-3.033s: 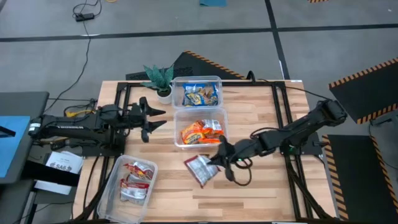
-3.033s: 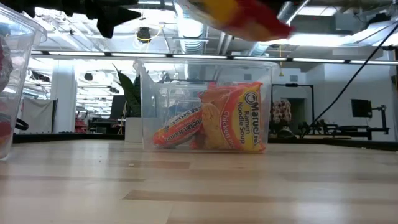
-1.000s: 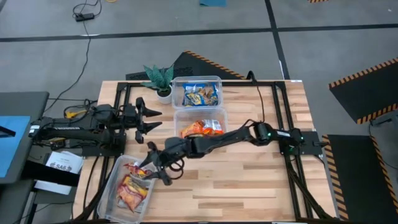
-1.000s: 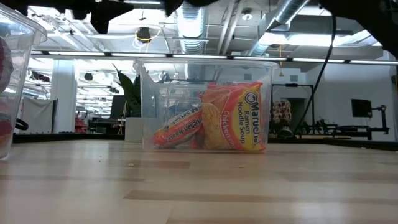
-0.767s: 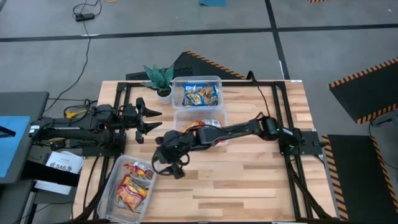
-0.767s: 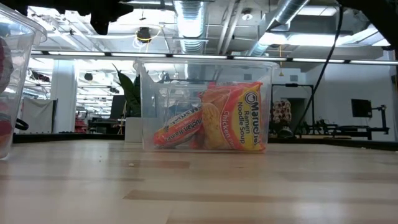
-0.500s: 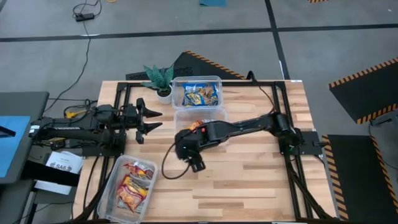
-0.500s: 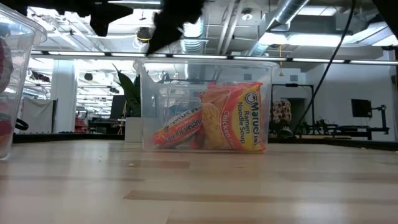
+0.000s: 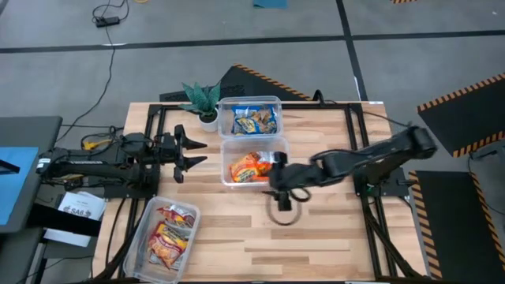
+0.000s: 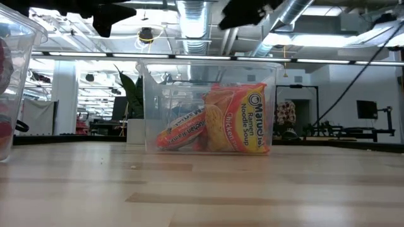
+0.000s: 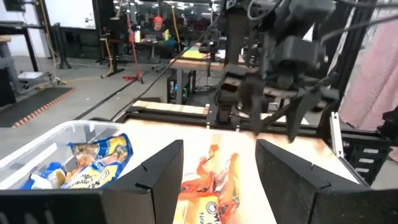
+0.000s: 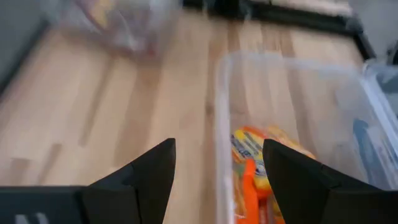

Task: Sort Maruchan noodles
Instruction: Return to Home Position

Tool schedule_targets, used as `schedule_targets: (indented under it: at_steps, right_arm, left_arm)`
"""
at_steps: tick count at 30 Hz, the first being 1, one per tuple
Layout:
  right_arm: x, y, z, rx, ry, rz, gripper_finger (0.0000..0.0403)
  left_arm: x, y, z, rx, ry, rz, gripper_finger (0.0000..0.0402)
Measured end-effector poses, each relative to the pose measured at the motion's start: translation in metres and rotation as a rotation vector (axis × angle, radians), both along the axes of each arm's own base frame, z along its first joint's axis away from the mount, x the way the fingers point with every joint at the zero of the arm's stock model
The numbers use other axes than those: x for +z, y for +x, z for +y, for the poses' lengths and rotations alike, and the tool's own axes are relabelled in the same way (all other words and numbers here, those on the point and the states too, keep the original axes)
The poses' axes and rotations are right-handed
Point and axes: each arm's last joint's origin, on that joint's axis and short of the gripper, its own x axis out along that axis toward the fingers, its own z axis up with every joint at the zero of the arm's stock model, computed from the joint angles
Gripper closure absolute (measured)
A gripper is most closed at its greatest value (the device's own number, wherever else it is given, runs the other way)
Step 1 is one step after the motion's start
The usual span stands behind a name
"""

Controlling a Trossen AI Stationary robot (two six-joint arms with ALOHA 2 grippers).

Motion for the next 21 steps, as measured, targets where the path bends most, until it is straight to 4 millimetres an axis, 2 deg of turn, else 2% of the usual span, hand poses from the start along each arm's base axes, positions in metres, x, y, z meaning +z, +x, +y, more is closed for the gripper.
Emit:
schedule_targets:
  at_steps: [8, 13, 17, 21]
  right_arm:
    - [0.007, -0.057, -0.007, -0.060, 0.060, -0.276, 0.0139]
    - [0.008, -0.074, -0.012, -0.084, 0.084, -0.329, 0.0145]
    - [0.008, -0.082, -0.015, -0.111, 0.083, -0.340, 0.0181]
    - [0.010, -0.086, -0.017, -0.127, 0.079, -0.351, 0.0246]
  left_arm:
    - [-0.007, 0.019, 0.001, 0.009, 0.076, 0.044, 0.0214]
    - [-0.014, 0.028, 0.003, 0.026, 0.142, 0.091, 0.0229]
    - [-0.034, 0.026, 0.009, 0.108, 0.144, 0.026, 0.0281]
    - [-0.056, 0.015, 0.018, 0.161, 0.106, -0.019, 0.0368]
